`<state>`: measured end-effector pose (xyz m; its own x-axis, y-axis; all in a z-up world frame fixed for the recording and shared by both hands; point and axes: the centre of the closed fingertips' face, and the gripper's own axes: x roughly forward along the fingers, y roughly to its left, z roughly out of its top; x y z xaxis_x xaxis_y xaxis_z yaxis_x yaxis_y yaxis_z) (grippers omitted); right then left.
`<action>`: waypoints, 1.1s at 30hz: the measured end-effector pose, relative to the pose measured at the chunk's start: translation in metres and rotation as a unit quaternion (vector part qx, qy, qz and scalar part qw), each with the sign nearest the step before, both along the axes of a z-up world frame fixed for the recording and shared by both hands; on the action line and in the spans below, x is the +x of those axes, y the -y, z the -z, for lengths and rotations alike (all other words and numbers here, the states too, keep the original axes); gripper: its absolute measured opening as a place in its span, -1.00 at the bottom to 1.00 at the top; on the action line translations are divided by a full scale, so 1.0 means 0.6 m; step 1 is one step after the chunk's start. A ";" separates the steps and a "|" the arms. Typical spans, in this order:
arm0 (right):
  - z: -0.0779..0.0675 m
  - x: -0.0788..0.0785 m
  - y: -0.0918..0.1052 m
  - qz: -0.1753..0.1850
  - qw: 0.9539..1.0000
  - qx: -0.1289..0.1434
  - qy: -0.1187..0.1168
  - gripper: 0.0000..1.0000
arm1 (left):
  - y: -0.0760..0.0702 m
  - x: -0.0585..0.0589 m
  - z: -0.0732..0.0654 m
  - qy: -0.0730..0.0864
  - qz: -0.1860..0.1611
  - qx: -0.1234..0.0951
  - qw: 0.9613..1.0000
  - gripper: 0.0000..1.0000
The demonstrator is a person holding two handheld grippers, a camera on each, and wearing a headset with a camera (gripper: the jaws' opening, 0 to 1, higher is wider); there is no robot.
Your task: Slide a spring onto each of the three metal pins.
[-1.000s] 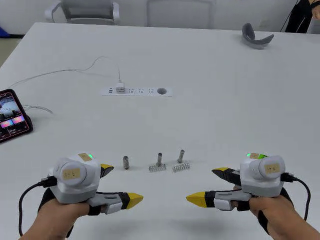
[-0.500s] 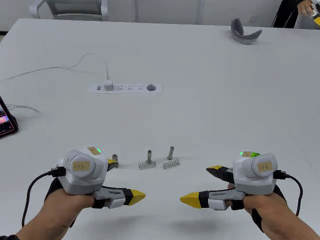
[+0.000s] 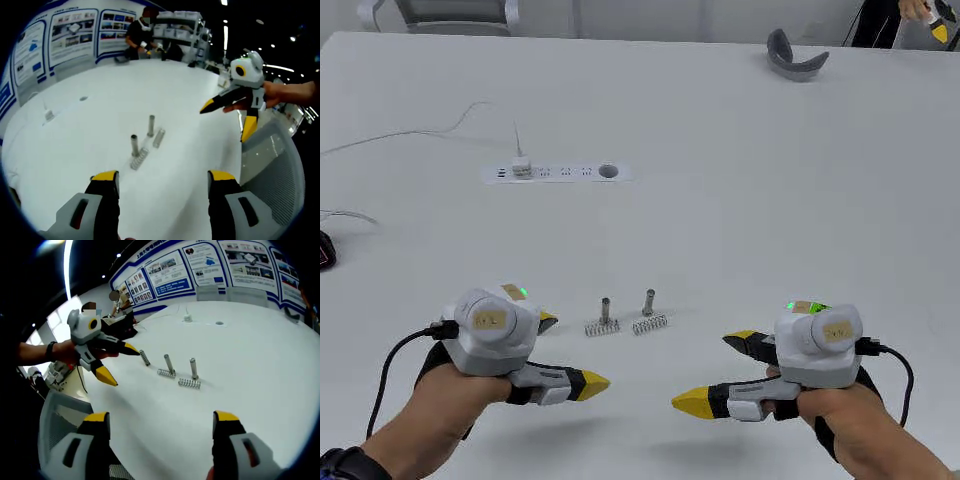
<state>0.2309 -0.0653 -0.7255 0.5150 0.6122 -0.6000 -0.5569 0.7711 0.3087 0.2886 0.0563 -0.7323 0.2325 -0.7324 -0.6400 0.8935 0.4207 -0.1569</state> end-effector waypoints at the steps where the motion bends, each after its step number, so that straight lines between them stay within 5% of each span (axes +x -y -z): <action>1: 0.000 0.000 0.000 -0.001 1.000 0.000 0.000 0.72 | 0.001 0.001 0.001 0.000 0.001 0.001 1.000 0.47; 15: -0.003 -0.004 0.005 -0.004 1.000 0.000 -0.003 0.73 | 0.031 0.019 0.026 -0.005 0.016 0.013 1.000 0.43; 33: 0.003 -0.021 0.018 0.001 1.000 0.002 -0.014 0.70 | 0.064 0.044 0.080 -0.032 -0.007 0.019 0.999 0.30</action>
<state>0.2181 -0.0761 -0.7274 0.4987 0.6138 -0.6121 -0.5467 0.7707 0.3274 0.3149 0.0180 -0.7805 0.2000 -0.7039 -0.6815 0.8764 0.4396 -0.1969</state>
